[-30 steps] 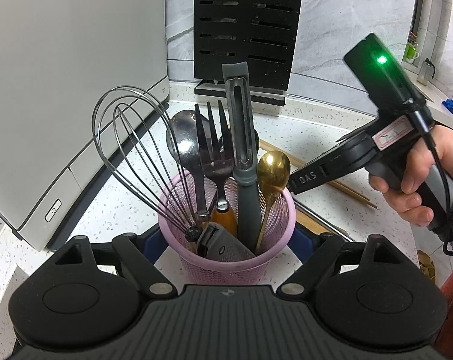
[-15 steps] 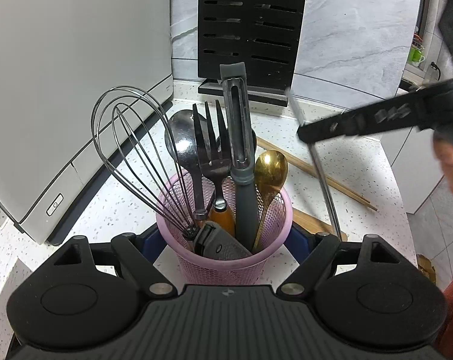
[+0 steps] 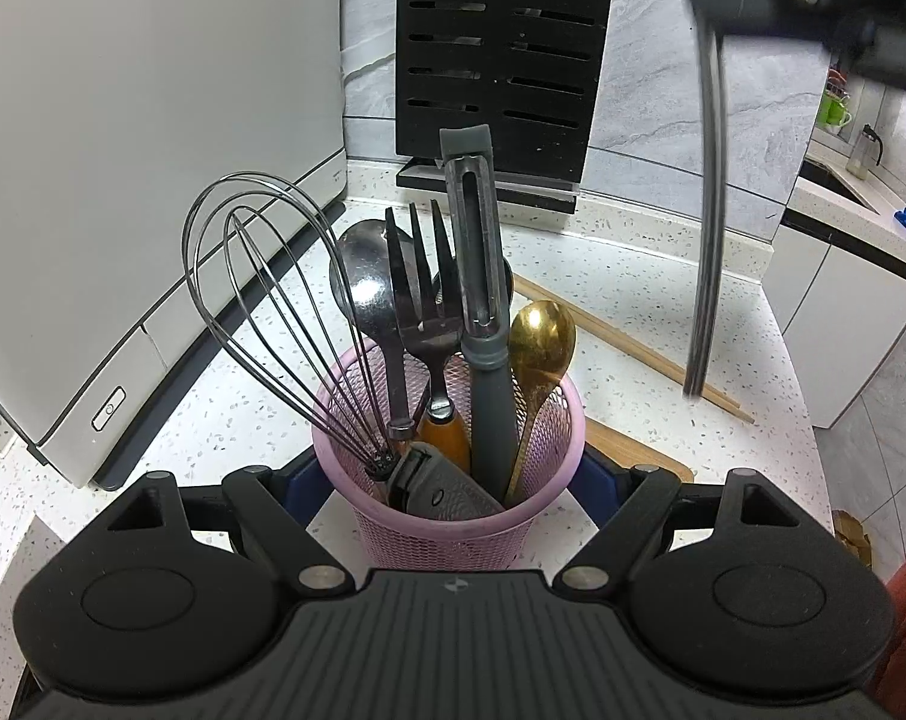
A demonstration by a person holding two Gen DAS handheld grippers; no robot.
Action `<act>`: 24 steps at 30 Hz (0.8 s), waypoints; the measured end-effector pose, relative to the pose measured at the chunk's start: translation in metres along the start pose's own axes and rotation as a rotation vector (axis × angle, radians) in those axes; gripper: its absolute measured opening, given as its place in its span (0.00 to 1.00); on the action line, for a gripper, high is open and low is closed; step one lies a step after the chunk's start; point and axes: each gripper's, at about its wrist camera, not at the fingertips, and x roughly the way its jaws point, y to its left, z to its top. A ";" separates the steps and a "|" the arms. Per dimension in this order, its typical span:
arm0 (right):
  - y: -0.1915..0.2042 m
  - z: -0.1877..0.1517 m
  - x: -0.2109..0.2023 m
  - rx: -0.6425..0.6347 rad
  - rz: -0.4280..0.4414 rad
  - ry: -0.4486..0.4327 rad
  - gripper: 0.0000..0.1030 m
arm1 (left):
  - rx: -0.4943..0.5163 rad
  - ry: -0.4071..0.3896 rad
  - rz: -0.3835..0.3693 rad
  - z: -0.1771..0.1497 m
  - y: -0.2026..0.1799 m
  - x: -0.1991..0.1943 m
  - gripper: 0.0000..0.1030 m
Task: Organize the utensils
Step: 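Lower the metal straw upright into the pink cup with the right gripper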
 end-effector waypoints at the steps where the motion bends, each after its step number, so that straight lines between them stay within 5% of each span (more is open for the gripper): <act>1: 0.002 0.003 -0.005 0.006 0.018 -0.027 0.03 | 0.002 0.000 -0.001 0.000 -0.001 0.000 0.92; 9: 0.024 0.005 -0.007 -0.003 0.120 -0.088 0.03 | 0.002 0.003 -0.002 0.000 -0.001 0.000 0.92; 24: 0.042 -0.032 0.028 -0.192 0.114 -0.044 0.03 | 0.003 0.003 -0.005 0.000 -0.002 -0.001 0.92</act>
